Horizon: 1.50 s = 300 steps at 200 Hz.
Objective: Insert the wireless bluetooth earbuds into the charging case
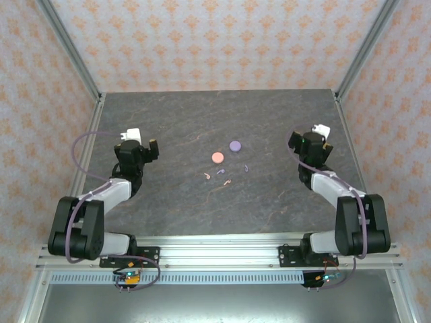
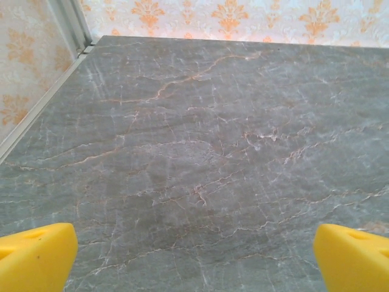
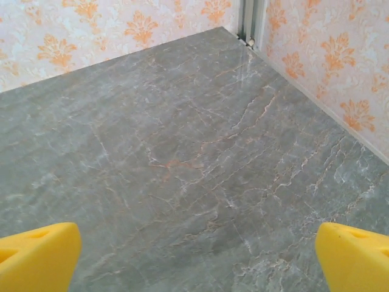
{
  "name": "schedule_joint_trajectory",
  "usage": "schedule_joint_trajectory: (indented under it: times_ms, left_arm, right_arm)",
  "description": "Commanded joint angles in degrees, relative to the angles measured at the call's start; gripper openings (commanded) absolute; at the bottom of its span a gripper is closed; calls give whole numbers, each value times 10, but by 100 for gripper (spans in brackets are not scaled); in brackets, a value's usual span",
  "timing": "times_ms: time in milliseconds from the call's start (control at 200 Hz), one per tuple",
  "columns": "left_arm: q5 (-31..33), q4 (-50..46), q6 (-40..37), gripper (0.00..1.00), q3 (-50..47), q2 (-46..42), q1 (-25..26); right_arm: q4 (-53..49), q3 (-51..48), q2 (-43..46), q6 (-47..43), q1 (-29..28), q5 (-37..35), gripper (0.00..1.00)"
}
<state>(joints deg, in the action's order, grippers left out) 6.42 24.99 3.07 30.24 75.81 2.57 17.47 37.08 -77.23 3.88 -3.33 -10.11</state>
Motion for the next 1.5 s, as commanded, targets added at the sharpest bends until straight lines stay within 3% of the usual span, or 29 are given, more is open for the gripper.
schedule_joint_trajectory:
  times_ms: [0,175,335,596,791,861,1126,1497]
  left_arm:
    - [-8,-133,46,100,40,-40,-5]
    - [-83,-260,119,100,95,-73,-4]
    - [-177,-327,169,99,139,-62,16]
    - [-258,-404,169,79,214,23,118]
    - [-289,-381,189,52,224,81,172]
    - [-299,-368,202,43,229,103,186]
    - [-311,-356,222,29,278,191,241]
    - [-323,-341,261,19,341,292,263]
  right_arm:
    - [-200,67,5,57,2,33,99]
    - [-331,149,-18,115,-7,123,99]
    - [-383,204,-62,104,-54,193,99]
    - [-395,266,-135,95,-138,279,97]
    - [-432,341,-218,93,-170,353,64]
    - [-445,364,-246,95,-180,364,57]
    - [-446,430,-318,109,-212,408,24]
    - [-475,503,-398,130,-217,442,12]
